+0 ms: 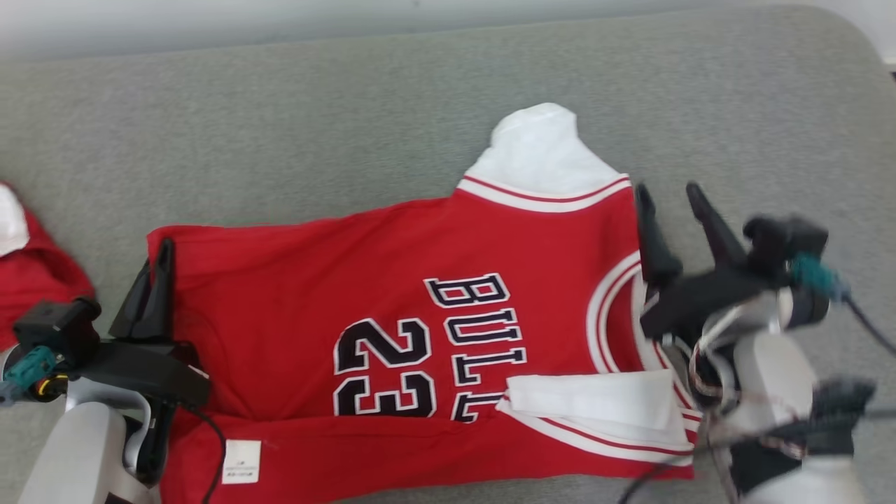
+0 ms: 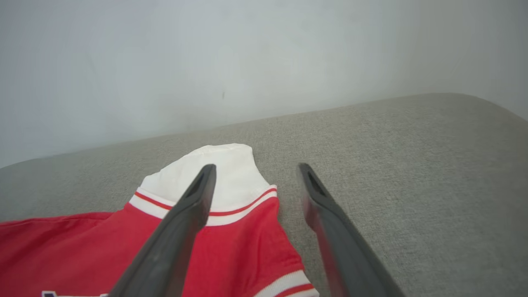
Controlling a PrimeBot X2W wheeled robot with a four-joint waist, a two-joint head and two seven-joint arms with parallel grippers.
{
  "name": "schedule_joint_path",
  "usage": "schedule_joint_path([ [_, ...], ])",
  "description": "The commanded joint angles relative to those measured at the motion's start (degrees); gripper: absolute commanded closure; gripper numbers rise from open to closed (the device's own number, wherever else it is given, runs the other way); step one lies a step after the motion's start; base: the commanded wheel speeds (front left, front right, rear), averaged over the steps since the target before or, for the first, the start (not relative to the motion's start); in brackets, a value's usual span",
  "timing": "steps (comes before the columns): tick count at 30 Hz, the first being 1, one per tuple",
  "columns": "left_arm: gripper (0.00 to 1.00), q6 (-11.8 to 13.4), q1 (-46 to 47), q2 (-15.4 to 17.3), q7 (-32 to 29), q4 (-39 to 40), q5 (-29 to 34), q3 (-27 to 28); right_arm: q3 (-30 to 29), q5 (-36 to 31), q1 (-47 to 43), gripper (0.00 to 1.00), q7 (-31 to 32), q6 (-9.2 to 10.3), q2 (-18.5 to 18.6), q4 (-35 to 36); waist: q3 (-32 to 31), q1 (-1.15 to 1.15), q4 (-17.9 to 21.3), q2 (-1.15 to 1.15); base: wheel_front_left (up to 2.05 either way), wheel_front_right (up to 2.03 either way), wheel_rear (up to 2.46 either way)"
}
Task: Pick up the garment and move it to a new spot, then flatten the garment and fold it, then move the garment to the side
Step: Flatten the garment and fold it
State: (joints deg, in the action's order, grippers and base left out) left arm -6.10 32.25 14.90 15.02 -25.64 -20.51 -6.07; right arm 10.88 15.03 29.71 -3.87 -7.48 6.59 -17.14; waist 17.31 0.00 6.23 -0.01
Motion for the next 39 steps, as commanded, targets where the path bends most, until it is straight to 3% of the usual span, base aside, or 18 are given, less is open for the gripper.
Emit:
schedule_joint_path([
  [1, 1.00, 0.2, -1.3, 0.1, 0.3, 1.6, 0.8, -0.1, -0.5, 0.1, 3.5, 0.00, 0.5, -0.01, 0.0, -2.4, 1.0, 0.00, -1.6, 0.01, 0.00, 0.00, 0.00],
  [12, 1.00, 0.6, -0.8, 0.3, -1.0, 8.3, 0.8, -1.3, -3.8, 0.7, 23.5, 0.00, 5.0, -0.02, -1.7, -23.3, 5.3, 0.00, -3.8, 0.01, 0.00, 0.00, 0.00],
  [23, 1.00, 0.2, 2.2, -0.5, -1.2, 11.3, 0.6, -3.5, -9.2, -5.7, 40.6, 0.00, 5.8, -0.02, -0.2, -43.8, 10.7, 0.00, -7.3, 0.01, 0.00, 0.00, 0.00],
  [31, 1.00, 0.0, 3.5, -0.8, -0.7, 11.2, 0.3, -4.3, -13.2, -11.2, 46.8, 0.00, 5.9, -0.01, 0.4, -52.4, 12.6, 0.00, -8.8, 0.01, 0.00, 0.00, 0.00],
  [32, 1.00, 0.0, 3.5, -0.8, -0.7, 11.1, 0.3, -4.4, -13.7, -12.0, 47.1, 0.04, 6.5, -0.01, 0.6, -53.2, 12.6, 0.00, -8.8, 0.01, 0.00, 0.00, 0.00],
  [33, 1.00, 0.0, 3.5, -0.9, -0.6, 10.9, 0.3, -4.4, -14.2, -12.6, 47.3, 0.41, 7.1, -0.02, 0.6, -53.8, 12.7, 0.00, -8.9, 0.01, 0.00, 0.00, 0.00],
  [34, 1.00, 0.0, 3.5, -0.8, -0.5, 10.8, 0.2, -4.4, -14.7, -13.5, 47.3, 0.51, 7.4, -0.02, 0.7, -54.3, 12.6, 0.00, -8.9, 0.01, 0.00, 0.00, 0.00],
  [36, 1.00, -0.1, 3.5, -0.8, -0.3, 10.6, 0.1, -4.3, -15.4, -15.5, 47.3, 0.51, 8.3, -0.02, 0.8, -54.9, 12.5, 0.00, -8.8, 0.01, 0.00, 0.00, 0.00],
  [37, 1.00, -0.1, 3.5, -0.8, -0.4, 10.5, 0.1, -4.2, -16.0, -16.0, 47.3, 0.64, 8.4, -0.01, 0.6, -55.2, 12.4, 0.00, -8.9, 0.01, 0.00, 0.00, 0.00],
  [38, 1.00, -0.1, 3.5, -0.7, -0.3, 10.3, 0.1, -4.2, -16.4, -16.8, 47.4, 1.00, 8.6, -0.02, 0.4, -55.3, 12.3, 0.00, -8.9, 0.01, 0.00, 0.00, 0.00],
  [39, 1.00, -0.1, 3.5, -0.7, -0.3, 10.2, 0.0, -4.1, -16.6, -17.6, 47.4, 1.00, 8.7, -0.02, 0.3, -55.5, 12.3, 0.00, -8.8, 0.01, 0.00, 0.00, 0.00],
])
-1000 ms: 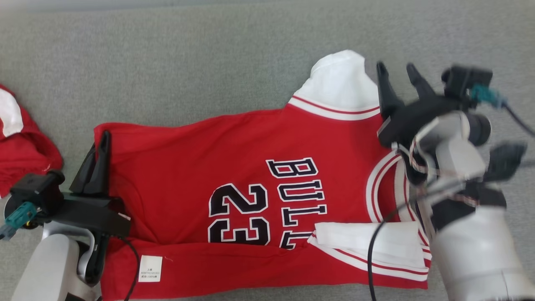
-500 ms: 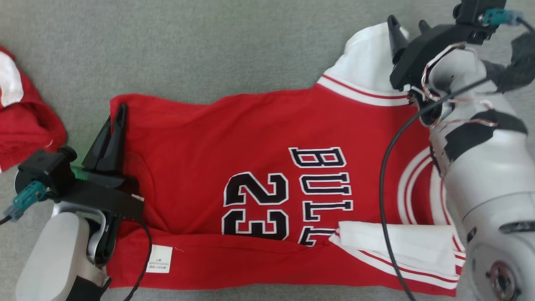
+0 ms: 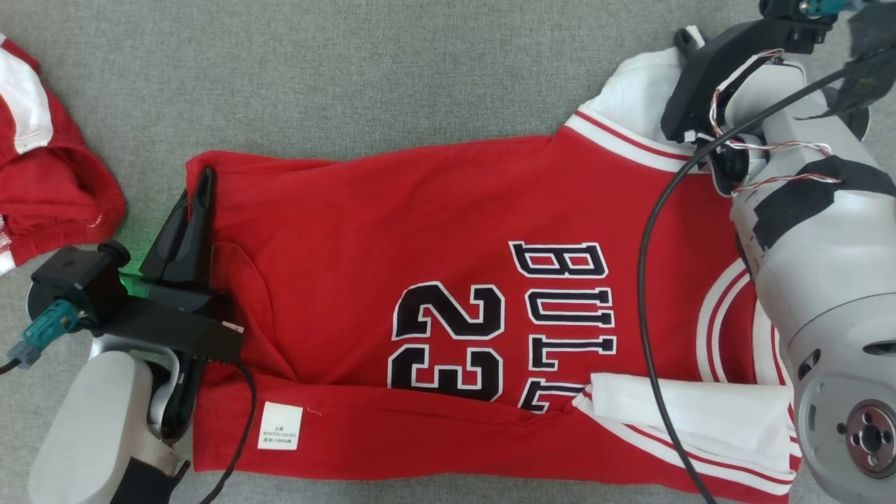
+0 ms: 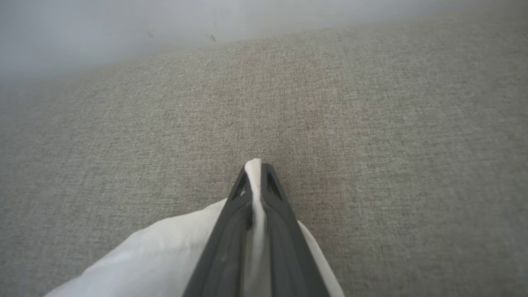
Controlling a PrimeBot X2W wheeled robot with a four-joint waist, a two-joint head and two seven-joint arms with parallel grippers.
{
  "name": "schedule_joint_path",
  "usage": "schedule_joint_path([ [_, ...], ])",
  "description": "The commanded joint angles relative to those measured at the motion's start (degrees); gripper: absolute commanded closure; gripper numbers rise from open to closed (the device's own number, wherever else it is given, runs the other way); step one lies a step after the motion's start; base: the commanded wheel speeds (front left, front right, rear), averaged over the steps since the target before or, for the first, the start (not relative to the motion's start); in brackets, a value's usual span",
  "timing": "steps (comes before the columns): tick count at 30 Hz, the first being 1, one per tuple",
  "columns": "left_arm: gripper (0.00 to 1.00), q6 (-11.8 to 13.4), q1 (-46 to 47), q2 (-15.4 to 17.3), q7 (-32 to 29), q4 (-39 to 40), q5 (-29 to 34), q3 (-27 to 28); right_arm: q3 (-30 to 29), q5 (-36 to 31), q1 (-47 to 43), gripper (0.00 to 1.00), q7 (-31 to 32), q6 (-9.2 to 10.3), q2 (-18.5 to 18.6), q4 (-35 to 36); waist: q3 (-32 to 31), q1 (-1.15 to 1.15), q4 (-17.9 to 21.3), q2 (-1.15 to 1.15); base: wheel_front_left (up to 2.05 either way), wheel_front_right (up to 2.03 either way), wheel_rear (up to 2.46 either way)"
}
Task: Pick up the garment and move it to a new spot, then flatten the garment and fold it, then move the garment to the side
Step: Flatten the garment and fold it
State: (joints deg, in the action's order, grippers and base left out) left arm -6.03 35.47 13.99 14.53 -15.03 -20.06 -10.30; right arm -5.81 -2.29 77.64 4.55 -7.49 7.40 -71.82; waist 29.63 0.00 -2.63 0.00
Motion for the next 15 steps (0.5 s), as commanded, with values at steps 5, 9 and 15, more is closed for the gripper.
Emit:
schedule_joint_path([
  [5, 1.00, -0.2, -0.1, 0.5, 0.4, -0.7, -0.7, 0.6, -1.7, -2.5, 0.4, 1.00, -2.3, 0.00, -1.5, -0.4, -0.3, 0.00, 0.3, 0.00, 0.00, 0.00, 0.00],
  [9, 1.00, 0.0, -0.9, 0.7, 0.6, -1.1, -0.8, 1.1, -2.5, -3.7, 0.4, 1.00, -5.8, 0.00, -2.1, 0.4, -1.3, 0.00, 0.7, 0.00, 0.00, 0.00, 0.00],
  [15, 1.00, 0.4, -2.3, 0.3, 0.7, -1.5, -0.8, 1.5, -1.9, -2.6, -2.0, 1.00, -12.8, -0.01, -2.7, 0.5, -3.8, 0.00, 1.6, 0.00, 0.00, 0.00, 0.00],
])
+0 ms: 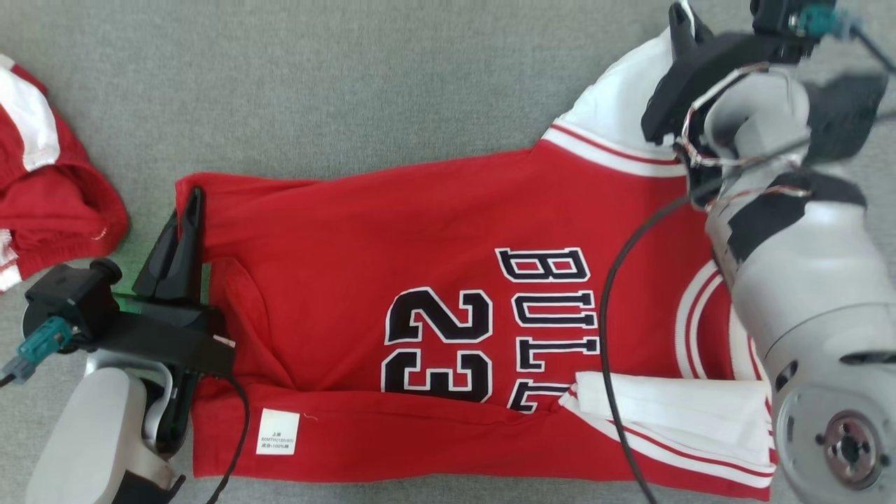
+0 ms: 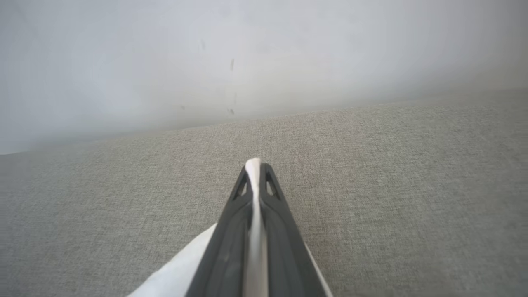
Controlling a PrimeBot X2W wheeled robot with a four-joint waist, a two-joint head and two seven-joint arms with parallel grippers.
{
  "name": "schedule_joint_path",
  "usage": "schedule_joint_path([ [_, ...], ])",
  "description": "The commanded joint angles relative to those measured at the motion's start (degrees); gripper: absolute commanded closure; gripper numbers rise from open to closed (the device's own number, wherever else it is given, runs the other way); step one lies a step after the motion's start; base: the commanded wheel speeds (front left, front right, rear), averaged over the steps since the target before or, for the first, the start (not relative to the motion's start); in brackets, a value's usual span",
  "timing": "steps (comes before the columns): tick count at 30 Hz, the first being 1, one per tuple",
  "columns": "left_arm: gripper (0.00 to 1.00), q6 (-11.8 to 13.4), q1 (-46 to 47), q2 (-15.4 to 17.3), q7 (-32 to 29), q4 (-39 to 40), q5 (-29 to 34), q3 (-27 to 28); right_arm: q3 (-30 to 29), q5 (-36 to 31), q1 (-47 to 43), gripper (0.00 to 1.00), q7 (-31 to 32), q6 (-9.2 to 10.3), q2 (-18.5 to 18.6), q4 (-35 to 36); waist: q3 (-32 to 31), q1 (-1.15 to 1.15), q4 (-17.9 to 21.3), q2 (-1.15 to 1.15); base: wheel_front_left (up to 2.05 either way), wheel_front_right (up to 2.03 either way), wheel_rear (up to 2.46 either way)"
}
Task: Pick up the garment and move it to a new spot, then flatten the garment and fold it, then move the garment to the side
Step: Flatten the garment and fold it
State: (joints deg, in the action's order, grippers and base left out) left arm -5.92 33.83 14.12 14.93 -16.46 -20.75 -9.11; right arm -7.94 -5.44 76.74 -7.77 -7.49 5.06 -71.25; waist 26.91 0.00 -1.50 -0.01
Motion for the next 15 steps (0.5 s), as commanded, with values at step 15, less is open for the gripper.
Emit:
schedule_joint_path([
  [15, 1.00, 1.9, -6.4, 1.0, 0.4, -0.7, -0.4, 1.3, 19.4, 23.0, -17.0, 1.00, -7.2, 0.00, -1.9, 12.0, -8.4, 0.00, 5.0, 0.01, 0.00, 0.00, 0.00],
])
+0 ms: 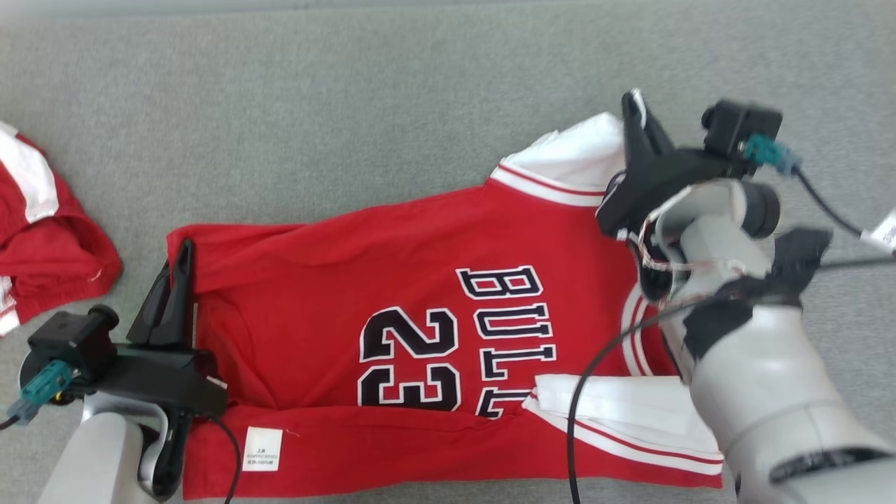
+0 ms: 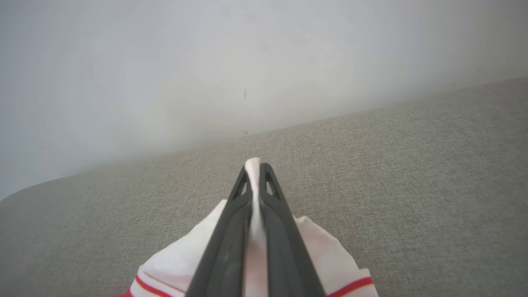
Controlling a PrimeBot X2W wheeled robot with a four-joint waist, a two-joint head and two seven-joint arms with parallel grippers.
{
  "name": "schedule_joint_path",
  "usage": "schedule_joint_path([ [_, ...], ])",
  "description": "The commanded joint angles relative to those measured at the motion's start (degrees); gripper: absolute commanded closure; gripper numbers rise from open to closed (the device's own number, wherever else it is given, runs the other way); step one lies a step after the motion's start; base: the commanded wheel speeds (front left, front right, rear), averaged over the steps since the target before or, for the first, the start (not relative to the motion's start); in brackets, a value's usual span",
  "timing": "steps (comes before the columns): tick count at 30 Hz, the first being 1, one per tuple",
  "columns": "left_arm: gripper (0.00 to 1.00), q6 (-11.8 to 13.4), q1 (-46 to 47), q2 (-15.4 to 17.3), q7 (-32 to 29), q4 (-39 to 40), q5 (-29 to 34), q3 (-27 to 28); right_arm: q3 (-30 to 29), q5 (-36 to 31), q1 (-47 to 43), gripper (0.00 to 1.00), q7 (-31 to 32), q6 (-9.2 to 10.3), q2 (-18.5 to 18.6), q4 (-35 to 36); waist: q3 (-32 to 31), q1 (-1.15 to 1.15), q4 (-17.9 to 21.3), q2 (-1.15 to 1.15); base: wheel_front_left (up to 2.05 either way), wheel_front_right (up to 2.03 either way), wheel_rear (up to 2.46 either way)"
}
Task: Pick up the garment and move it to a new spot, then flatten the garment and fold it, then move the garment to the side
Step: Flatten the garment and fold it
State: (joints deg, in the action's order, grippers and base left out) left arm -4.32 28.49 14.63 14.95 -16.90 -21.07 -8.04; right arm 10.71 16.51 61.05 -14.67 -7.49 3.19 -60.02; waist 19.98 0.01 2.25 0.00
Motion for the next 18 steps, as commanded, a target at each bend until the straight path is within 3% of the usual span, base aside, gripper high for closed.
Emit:
schedule_joint_path([
  [1, 1.00, 0.3, -1.3, 0.6, 0.3, -0.2, -0.2, 0.2, 2.6, 3.3, -3.1, 1.00, -0.2, 0.00, 0.8, 3.2, -1.8, -0.01, 1.5, 0.00, 0.00, 0.00, 0.00],
  [5, 1.00, 0.5, -2.6, 0.7, 0.2, 0.0, -0.6, 0.4, 9.0, 12.6, -10.4, 1.00, 1.5, -0.01, 4.7, 13.7, -3.1, -0.01, 2.1, 0.00, 0.00, 0.00, 0.00],
  [10, 1.00, 0.9, -4.0, 0.9, 0.1, 0.3, -0.9, 0.2, 12.8, 21.9, -20.4, 1.00, 3.1, -0.01, 10.1, 26.8, -4.1, -0.01, 2.4, 0.00, 0.00, 0.00, 0.00],
  [18, 1.00, 1.6, -7.0, 0.8, 0.1, 1.7, -1.0, -0.2, 15.1, 28.1, -33.3, 1.00, 4.5, 0.00, 14.6, 41.2, -5.7, -0.01, 3.2, 0.00, 0.00, 0.00, 0.00],
])
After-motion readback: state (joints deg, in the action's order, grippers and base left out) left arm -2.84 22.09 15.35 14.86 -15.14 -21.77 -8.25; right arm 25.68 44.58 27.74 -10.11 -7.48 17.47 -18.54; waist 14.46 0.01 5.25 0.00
